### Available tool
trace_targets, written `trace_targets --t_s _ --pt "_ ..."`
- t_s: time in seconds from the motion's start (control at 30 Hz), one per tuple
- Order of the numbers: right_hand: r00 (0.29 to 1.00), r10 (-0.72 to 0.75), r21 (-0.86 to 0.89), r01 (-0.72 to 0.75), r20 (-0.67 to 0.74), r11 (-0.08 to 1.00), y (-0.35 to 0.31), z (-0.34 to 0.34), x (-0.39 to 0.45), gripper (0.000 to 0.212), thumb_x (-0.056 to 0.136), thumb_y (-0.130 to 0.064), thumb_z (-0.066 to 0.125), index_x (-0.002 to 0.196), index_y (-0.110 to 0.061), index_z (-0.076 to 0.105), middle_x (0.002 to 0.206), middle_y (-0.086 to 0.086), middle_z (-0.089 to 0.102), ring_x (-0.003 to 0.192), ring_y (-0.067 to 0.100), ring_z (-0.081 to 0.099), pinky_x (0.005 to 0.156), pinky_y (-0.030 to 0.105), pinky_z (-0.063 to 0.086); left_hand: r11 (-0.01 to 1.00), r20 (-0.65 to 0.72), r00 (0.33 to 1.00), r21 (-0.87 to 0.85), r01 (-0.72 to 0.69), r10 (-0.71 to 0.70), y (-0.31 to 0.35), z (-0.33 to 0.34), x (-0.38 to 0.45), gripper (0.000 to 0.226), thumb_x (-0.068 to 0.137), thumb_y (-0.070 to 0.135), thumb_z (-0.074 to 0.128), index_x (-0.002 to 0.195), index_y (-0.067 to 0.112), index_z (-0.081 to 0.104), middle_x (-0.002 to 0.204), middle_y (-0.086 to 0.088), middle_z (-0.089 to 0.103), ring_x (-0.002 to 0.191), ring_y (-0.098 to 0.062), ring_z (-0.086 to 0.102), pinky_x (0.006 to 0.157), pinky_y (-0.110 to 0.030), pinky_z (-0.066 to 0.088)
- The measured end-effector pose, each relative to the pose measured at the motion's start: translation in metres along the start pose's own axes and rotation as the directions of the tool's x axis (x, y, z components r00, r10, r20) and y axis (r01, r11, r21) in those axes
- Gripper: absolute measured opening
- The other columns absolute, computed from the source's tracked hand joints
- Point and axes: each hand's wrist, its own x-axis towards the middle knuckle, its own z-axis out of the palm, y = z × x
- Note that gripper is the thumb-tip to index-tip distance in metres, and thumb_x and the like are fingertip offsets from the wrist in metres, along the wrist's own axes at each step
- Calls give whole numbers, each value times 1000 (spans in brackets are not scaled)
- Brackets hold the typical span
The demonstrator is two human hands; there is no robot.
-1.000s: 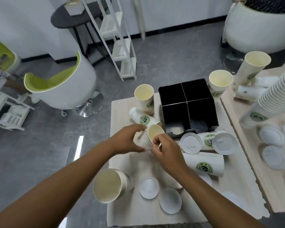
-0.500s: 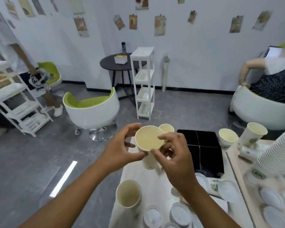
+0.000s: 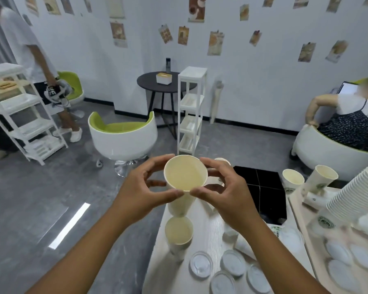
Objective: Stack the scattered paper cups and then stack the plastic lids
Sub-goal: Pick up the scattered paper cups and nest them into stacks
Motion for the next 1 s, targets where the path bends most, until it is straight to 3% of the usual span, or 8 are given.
trace_targets --t_s 0.17,0.33,0.53,0.67,0.77,0.83,1.0 --pt "998 67 -13 -67 10 998 21 14 -18 71 66 -37 89 131 -21 65 125 -8 63 112 8 64 81 23 59 996 -4 997 -46 81 -81 -30 7 -23 74 65 16 96 130 32 65 126 16 71 120 -8 66 87 -30 61" --pt "984 172 -76 -169 39 983 65 29 -33 68 71 -21 94 132 -25 64 127 -11 60 111 5 63 83 22 59 988 24 988 5 154 -154 -86 18 -36 73 67 12 97 128 35 64 124 16 71 116 -2 66 88 -23 59" --pt "944 309 -286 -267 113 920 147 57 -61 72 72 -38 93 129 -50 51 126 -18 51 106 3 56 82 16 44 952 110 954 158 261 -280 -162 29 -60 77 63 43 98 132 36 63 133 23 62 120 3 60 100 -32 57" --pt "931 353 -254 -321 89 912 164 59 -72 71 72 -46 91 129 -58 49 132 -26 43 116 2 52 85 20 50 944 104 939 71 322 -328 -175 37 -72 77 65 32 99 132 42 61 131 26 64 119 0 64 98 -31 58" --pt "912 398 -188 -376 95 907 167 57 -81 73 75 -51 87 136 -55 47 133 -30 48 120 4 54 90 31 55 942 134 932 54 332 -336 -177 43 -75 83 66 38 97 138 42 56 138 25 61 126 -1 60 98 -30 58" --pt "899 429 -144 -414 90 899 169 53 -87 79 74 -57 83 142 -54 43 136 -27 50 122 4 56 91 29 55 939 149 927 44 342 -345 -178 42 -73 90 65 46 95 144 41 51 139 26 58 128 2 58 97 -25 56" --pt "847 521 22 -522 -108 853 179 25 -97 73 78 -56 76 144 -47 46 133 -18 60 117 6 63 88 26 54 934 93 929 50 354 -358 -177 23 -43 77 72 59 75 143 44 49 139 21 61 127 4 58 97 -22 52"
